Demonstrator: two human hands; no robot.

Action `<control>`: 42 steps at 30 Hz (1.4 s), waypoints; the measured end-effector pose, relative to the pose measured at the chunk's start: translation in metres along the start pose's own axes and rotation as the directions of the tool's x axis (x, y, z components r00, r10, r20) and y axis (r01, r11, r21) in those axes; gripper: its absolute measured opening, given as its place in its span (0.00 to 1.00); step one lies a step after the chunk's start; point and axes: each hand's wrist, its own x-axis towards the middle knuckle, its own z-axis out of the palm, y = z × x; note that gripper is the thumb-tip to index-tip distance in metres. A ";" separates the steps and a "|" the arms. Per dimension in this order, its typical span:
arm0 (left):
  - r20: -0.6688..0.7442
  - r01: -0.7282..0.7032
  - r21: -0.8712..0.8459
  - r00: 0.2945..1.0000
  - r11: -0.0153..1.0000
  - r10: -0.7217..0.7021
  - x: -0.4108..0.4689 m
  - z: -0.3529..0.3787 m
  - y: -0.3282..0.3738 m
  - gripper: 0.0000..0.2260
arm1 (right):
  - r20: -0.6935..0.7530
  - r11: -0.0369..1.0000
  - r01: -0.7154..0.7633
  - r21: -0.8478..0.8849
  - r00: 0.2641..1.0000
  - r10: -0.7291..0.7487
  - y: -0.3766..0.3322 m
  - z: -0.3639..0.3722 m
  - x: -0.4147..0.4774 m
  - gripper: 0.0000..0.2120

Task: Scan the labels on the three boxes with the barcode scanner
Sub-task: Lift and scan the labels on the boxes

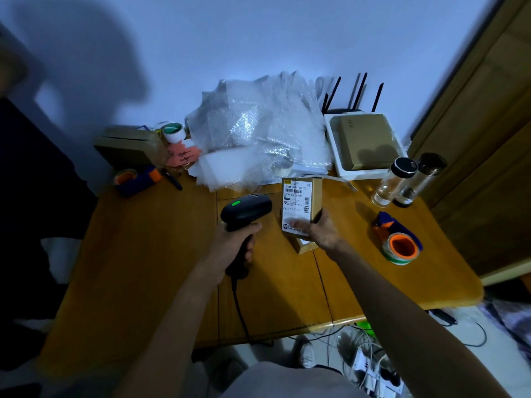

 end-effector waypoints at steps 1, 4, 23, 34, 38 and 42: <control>0.002 0.000 -0.004 1.000 1.000 0.000 0.000 0.000 0.000 0.05 | -0.002 1.000 0.000 -0.003 1.000 0.000 0.001 0.001 0.001 0.22; -0.005 0.010 0.007 1.000 1.000 -0.010 0.000 -0.002 -0.001 0.06 | -0.011 1.000 -0.015 0.004 1.000 0.015 0.003 0.001 0.003 0.26; -0.009 0.013 0.036 1.000 0.999 -0.013 0.006 -0.009 -0.014 0.06 | -0.023 0.997 -0.081 -0.001 0.996 0.081 0.013 -0.002 0.008 0.34; -0.058 0.038 0.003 0.998 0.999 -0.038 0.001 -0.012 -0.017 0.07 | -0.096 0.989 -0.151 0.005 0.984 0.150 0.018 0.003 0.014 0.16; -0.085 0.076 -0.038 0.993 0.996 -0.079 0.001 -0.016 -0.018 0.04 | -0.066 0.982 -0.189 -0.005 0.980 0.188 0.024 0.011 0.019 0.29; -0.107 0.090 -0.046 0.990 0.995 -0.095 -0.001 -0.021 -0.018 0.08 | -0.040 0.974 -0.220 0.054 0.974 0.222 0.028 0.024 0.021 0.33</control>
